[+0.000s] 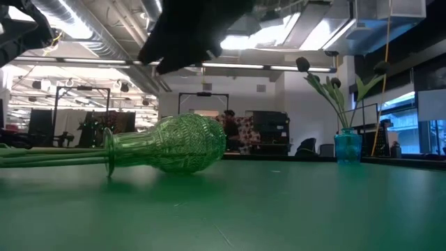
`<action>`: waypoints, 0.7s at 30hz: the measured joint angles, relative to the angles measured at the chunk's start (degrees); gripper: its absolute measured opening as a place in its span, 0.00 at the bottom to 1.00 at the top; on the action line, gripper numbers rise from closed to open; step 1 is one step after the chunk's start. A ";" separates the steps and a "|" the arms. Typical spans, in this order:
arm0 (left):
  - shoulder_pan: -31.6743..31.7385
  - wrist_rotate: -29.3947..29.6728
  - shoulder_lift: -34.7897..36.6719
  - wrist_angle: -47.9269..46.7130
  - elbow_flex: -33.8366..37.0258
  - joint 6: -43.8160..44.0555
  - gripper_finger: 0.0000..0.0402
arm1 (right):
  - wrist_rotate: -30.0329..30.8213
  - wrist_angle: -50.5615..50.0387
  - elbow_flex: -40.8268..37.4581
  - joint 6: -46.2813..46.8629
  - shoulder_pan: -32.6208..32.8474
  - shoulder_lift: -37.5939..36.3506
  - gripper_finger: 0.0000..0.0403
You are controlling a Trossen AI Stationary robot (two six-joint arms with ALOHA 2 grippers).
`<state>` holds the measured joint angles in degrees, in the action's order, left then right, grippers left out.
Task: Sort flowers into vase by color
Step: Put the top left red flower into the bottom left blue vase
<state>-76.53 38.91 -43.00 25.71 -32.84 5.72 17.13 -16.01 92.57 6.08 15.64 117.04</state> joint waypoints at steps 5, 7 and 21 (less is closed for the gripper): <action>0.02 2.45 0.31 -1.10 0.00 0.09 0.02 | -5.57 -13.34 9.60 -5.48 -3.07 3.93 0.88; 0.00 2.41 0.31 -1.92 0.00 0.09 0.02 | -7.90 -15.36 11.06 -8.17 -3.61 4.21 0.94; 0.02 7.12 0.39 -4.27 0.00 -0.23 0.02 | -18.42 -10.54 10.82 -15.40 -4.44 10.24 0.88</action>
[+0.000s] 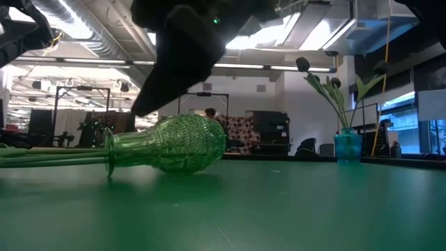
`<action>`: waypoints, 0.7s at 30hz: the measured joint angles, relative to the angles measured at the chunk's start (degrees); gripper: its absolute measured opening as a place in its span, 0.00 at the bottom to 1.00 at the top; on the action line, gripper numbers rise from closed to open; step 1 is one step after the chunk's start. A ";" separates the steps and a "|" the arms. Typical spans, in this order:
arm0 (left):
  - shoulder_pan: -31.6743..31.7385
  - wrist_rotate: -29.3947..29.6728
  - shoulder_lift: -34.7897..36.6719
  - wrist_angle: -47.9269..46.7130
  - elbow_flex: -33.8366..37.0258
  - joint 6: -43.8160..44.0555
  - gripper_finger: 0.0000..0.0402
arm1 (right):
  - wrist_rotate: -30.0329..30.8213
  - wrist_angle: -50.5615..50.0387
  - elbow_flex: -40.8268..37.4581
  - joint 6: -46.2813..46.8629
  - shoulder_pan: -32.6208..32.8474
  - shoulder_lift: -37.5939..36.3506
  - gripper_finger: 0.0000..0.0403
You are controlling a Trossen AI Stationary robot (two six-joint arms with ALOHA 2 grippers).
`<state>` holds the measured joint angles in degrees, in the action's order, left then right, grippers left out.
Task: Sort flowers into vase by color
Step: Put the top left red flower into the bottom left blue vase
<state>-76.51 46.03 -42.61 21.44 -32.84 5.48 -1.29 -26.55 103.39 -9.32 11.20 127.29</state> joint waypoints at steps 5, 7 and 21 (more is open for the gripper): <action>0.00 1.33 0.02 0.06 0.00 0.04 0.02 | -1.29 -0.75 -0.01 -1.52 0.13 1.34 0.88; 0.00 1.46 0.02 0.09 0.00 0.06 0.02 | -1.31 -0.60 -0.03 -1.62 0.41 1.67 0.88; -0.02 1.95 0.00 0.52 0.00 0.10 0.02 | -1.32 -1.37 -0.01 -3.05 0.39 4.13 0.86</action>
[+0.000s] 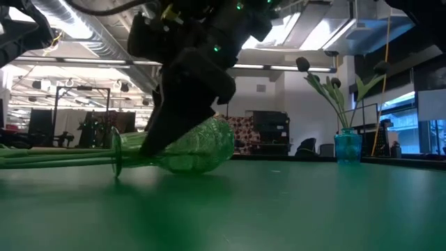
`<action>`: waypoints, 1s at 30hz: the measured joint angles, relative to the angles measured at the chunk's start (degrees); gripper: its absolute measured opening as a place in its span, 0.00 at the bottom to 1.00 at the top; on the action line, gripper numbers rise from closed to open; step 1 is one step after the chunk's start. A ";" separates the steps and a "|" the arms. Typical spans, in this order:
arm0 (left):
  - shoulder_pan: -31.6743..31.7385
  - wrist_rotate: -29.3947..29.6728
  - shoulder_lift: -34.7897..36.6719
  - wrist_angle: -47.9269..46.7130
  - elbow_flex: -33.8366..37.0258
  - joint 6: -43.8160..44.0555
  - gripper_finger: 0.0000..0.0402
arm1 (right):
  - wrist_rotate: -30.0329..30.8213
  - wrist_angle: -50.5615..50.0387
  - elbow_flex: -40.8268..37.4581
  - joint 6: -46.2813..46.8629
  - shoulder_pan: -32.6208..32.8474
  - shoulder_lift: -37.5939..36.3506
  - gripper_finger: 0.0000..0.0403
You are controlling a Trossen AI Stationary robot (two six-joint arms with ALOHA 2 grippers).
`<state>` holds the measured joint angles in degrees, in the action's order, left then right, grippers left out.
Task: Sort flowers into vase by color
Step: Put the top left red flower into the bottom left blue vase
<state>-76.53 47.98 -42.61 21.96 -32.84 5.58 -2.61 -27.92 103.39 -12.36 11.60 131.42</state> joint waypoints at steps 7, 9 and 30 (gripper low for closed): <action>0.02 0.66 0.00 0.00 0.00 0.08 0.02 | 0.02 -1.28 0.01 0.05 0.00 0.28 0.70; 0.00 0.76 0.00 -0.02 0.00 0.33 0.02 | 0.02 -1.44 0.02 0.05 0.00 0.21 0.66; 0.02 0.71 -0.02 -0.11 0.00 -1.14 0.02 | -3.04 -1.47 -0.01 10.62 -1.16 -5.79 0.49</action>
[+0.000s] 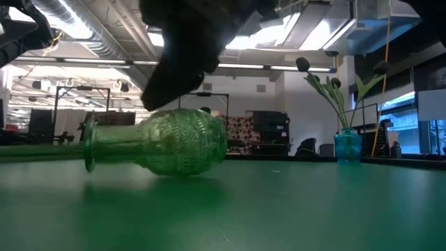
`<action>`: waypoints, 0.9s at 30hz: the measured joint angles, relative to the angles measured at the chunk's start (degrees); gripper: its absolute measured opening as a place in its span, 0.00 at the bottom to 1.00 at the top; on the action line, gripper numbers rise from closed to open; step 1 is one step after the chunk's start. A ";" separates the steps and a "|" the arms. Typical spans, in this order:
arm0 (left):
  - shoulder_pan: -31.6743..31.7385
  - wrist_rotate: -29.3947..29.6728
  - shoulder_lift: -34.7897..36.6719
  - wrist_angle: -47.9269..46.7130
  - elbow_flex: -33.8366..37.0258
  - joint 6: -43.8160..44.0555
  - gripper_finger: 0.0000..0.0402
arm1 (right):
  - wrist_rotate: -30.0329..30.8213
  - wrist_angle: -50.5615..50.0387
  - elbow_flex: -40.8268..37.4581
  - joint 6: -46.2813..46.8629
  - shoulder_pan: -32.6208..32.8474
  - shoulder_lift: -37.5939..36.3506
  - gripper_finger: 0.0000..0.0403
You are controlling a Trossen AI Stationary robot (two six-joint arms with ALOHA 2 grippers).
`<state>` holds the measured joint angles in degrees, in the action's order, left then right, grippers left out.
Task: Sort flowers into vase by color
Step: Put the top left red flower into the bottom left blue vase
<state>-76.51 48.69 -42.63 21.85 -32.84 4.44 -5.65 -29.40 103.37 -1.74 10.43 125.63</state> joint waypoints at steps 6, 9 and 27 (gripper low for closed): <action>0.72 -0.04 0.00 -0.22 0.00 -0.06 0.02 | -0.22 4.39 -5.91 1.76 -1.80 -3.95 0.29; 0.81 -0.03 0.00 -0.30 0.00 -0.10 0.02 | -0.65 5.86 -6.53 4.40 -1.98 -3.97 0.23; 10.23 -0.30 0.99 -0.75 0.00 -0.57 0.02 | 1.21 12.10 -5.77 -3.23 3.32 0.94 0.87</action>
<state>-66.28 48.39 -41.64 21.10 -32.84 3.87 -4.44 -17.30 97.60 -4.98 13.76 126.57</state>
